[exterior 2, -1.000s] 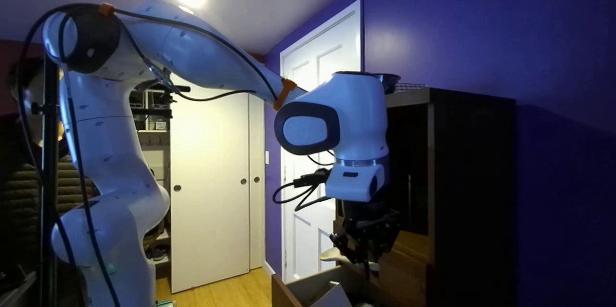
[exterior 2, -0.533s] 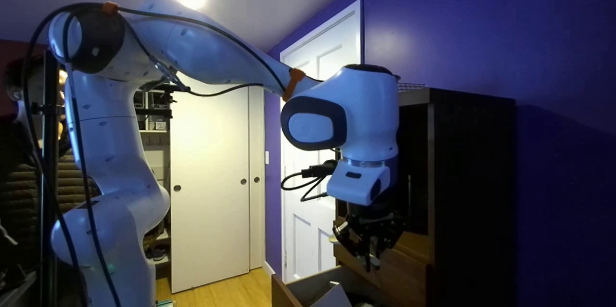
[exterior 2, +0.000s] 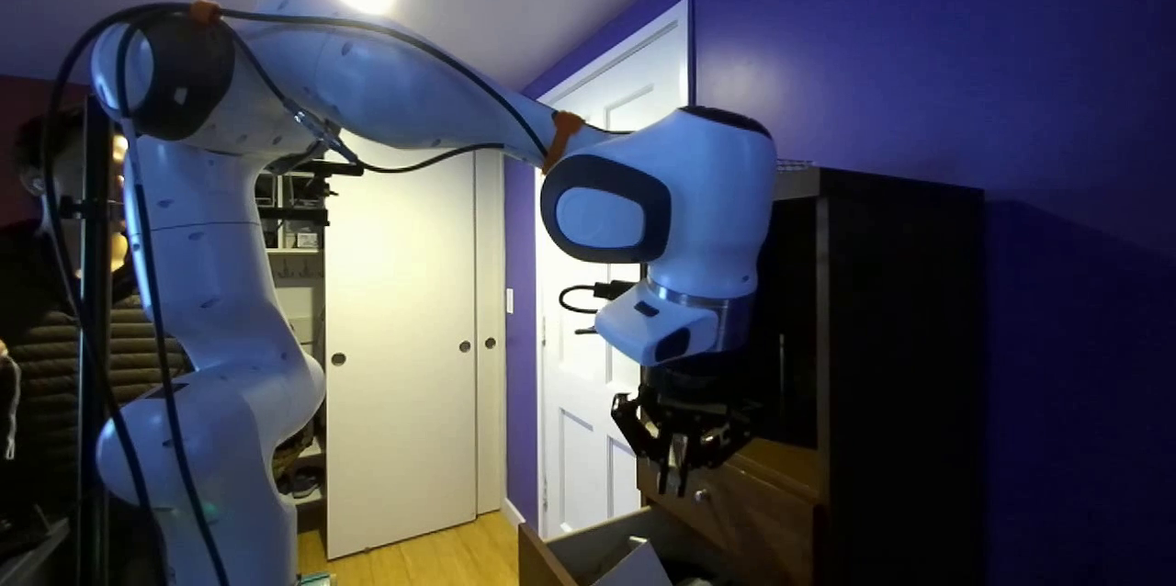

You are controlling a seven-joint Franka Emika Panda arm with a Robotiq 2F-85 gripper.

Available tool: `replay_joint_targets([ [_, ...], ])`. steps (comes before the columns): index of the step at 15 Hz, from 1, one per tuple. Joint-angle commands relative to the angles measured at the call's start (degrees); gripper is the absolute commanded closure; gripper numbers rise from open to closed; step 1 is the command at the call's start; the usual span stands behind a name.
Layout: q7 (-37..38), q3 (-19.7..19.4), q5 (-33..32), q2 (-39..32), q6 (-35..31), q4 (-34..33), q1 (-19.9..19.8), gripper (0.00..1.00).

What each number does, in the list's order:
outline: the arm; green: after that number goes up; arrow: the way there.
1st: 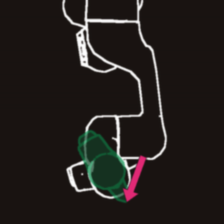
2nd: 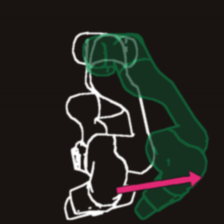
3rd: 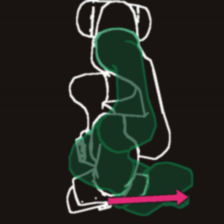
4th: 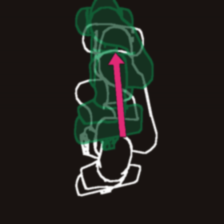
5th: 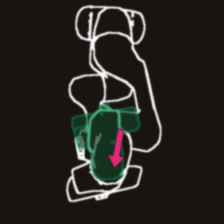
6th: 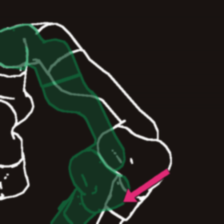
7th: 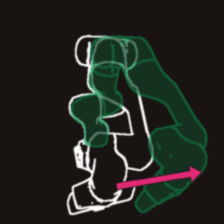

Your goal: Put the wooden spoon on the shelf above the open drawer

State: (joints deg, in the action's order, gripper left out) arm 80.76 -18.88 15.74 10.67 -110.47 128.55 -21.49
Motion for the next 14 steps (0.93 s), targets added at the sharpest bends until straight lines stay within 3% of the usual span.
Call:
replay_joint_targets([
  [1,11.32,1.39,2.36,3.81,-1.47,1.48,-0.24,0.97],
  [2,12.57,1.91,2.32,5.03,-3.01,2.47,0.09,0.97],
  [3,8.34,0.80,0.64,1.61,-0.44,0.01,-0.05,0.86],
  [5,10.95,1.54,0.73,2.89,-1.25,0.41,0.13,0.86],
  [6,11.48,1.72,0.74,3.27,-1.31,0.55,0.14,0.97],
  [12,29.30,4.00,12.67,4.83,-2.65,1.42,2.27,0.97],
  [14,34.59,5.90,16.31,5.92,-7.56,3.04,3.60,0.97],
])
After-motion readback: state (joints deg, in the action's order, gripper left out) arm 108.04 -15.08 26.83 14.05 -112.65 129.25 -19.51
